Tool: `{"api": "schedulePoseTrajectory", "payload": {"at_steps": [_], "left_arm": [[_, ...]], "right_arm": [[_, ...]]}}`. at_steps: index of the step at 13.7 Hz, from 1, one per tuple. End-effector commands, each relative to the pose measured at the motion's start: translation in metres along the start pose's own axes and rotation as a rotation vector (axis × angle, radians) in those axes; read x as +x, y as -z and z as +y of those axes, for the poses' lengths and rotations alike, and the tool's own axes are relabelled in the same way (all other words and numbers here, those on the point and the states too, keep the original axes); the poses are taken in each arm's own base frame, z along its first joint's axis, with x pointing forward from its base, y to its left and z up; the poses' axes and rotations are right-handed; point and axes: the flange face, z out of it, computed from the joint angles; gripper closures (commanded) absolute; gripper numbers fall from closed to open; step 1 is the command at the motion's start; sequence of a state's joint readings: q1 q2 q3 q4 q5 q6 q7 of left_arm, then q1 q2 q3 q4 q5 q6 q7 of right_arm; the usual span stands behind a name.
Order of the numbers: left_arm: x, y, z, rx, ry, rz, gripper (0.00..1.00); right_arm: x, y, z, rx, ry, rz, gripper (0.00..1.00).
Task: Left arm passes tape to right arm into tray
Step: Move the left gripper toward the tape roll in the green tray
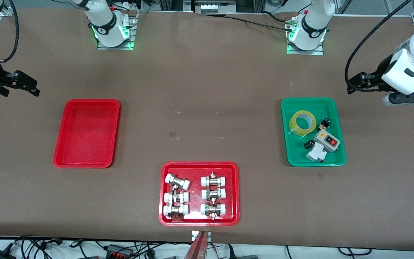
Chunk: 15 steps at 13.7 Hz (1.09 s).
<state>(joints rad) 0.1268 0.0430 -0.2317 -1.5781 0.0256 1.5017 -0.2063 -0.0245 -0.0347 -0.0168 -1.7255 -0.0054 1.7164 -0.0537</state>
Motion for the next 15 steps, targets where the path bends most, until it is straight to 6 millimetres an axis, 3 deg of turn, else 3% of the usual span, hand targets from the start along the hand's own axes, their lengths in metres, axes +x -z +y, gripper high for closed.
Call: {"api": "schedulePoseTrajectory", "payload": {"at_steps": [1,5,6,12,15], "left_arm": [[-0.006,0.002,-0.003,-0.012,-0.004,0.003,0.00],[-0.005,0.001,-0.006,-0.013,0.001,0.003,0.00],[-0.002,0.001,-0.016,-0.016,0.020,0.008,0.00],[0.023,-0.023,-0.014,-0.036,0.021,0.022,0.00],[0.054,-0.083,-0.032,-0.036,0.048,-0.029,0.00]], "right_arm": [[-0.008,0.005,0.000,0.001,0.018,0.005,0.00],[-0.007,0.004,0.000,0.002,0.018,0.004,0.00],[-0.007,0.004,0.000,0.002,0.018,0.004,0.00],[-0.006,0.006,0.000,0.003,0.016,0.011,0.00],[-0.005,0.004,0.000,0.008,0.015,0.001,0.00]]}}
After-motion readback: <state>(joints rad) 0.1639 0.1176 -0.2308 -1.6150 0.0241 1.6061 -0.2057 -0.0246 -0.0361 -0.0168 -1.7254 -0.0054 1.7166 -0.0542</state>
